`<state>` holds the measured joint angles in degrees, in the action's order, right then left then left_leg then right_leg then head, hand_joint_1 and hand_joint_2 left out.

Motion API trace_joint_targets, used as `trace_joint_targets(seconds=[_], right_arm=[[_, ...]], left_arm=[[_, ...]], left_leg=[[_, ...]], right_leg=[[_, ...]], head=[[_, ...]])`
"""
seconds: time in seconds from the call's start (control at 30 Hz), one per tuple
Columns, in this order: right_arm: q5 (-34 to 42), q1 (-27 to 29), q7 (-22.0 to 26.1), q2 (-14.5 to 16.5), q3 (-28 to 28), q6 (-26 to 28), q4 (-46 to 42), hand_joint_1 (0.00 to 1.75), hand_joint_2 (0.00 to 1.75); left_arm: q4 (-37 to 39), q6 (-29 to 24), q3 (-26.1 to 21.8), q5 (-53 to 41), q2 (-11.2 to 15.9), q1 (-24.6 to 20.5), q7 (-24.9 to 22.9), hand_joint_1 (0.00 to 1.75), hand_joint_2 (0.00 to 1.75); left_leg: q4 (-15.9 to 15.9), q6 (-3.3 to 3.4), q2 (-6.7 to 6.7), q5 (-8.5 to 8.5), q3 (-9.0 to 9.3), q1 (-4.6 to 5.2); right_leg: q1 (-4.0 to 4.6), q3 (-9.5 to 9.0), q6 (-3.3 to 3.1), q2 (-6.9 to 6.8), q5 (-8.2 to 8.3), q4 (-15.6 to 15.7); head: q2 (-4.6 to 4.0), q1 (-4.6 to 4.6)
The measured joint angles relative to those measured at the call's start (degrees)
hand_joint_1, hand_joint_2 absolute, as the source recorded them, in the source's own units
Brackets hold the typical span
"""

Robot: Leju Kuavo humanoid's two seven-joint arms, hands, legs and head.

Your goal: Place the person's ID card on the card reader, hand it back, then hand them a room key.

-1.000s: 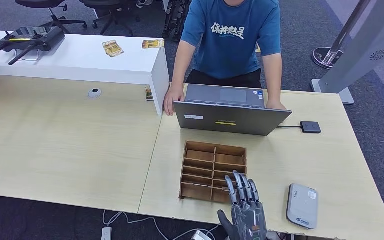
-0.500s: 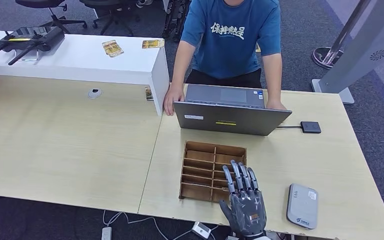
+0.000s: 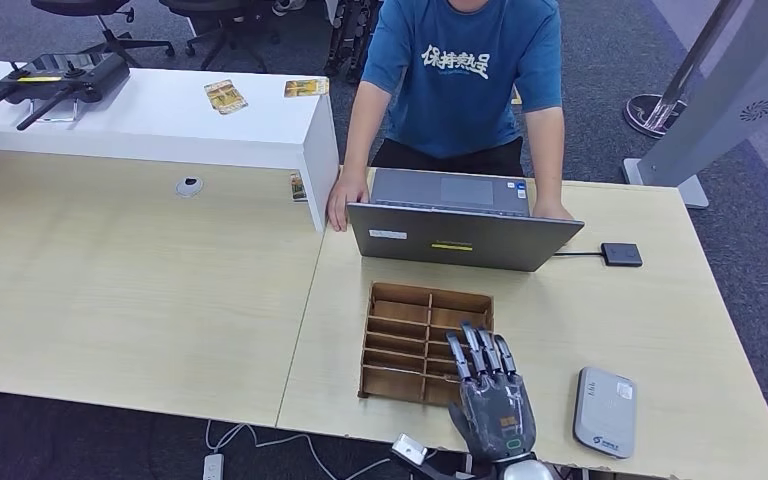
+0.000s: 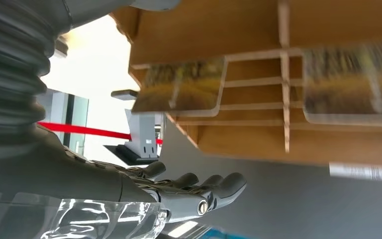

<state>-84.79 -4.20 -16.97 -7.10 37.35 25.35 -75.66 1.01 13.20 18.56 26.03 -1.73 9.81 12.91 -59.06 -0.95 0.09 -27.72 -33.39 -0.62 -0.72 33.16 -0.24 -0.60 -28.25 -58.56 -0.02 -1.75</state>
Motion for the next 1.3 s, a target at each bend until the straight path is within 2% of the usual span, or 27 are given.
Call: trace_joint_targets(seconds=[0.27, 0.57, 0.9, 1.3], right_arm=[[-0.44, -0.70, -2.04, -2.71, 1.26, -2.74, -2.19, 0.00, 1.75], [3.67, -0.71, -0.21, -4.87, 2.39, -3.36, -5.78, 0.00, 1.75], [5.21, -0.72, 0.17, -5.73, 3.03, -3.51, -7.27, 0.00, 1.75], [13.18, 0.82, -0.94, -5.22, 3.24, -4.72, -11.17, 0.00, 1.75]], left_arm=[[0.00, -0.24, 0.00, 0.86, -0.43, 0.01, -0.10, 0.00, 0.00], [0.00, -0.21, 0.00, 1.34, -0.57, 0.02, -0.10, 0.00, 0.00], [0.00, -0.19, 0.00, 1.61, -0.64, 0.03, -0.10, 0.00, 0.00], [0.00, -1.11, 0.00, 3.67, -1.53, 0.09, -0.10, 0.00, 0.00]], left_leg=[[0.00, 0.00, 0.00, 0.00, 0.00, 0.00], [0.00, 0.00, 0.00, 0.00, 0.00, 0.00], [0.00, 0.00, 0.00, 0.00, 0.00, 0.00], [0.00, 0.00, 0.00, 0.00, 0.00, 0.00]], right_leg=[[0.00, 0.01, 0.00, 0.00, 0.00, 0.00], [0.00, 0.00, 0.00, 0.00, 0.00, 0.00], [0.00, 0.00, 0.00, 0.00, 0.00, 0.00], [0.00, 0.00, 0.00, -0.01, 0.00, 0.00]], head=[[0.00, -0.01], [0.00, -0.01], [0.00, -0.01], [0.00, -0.01]])
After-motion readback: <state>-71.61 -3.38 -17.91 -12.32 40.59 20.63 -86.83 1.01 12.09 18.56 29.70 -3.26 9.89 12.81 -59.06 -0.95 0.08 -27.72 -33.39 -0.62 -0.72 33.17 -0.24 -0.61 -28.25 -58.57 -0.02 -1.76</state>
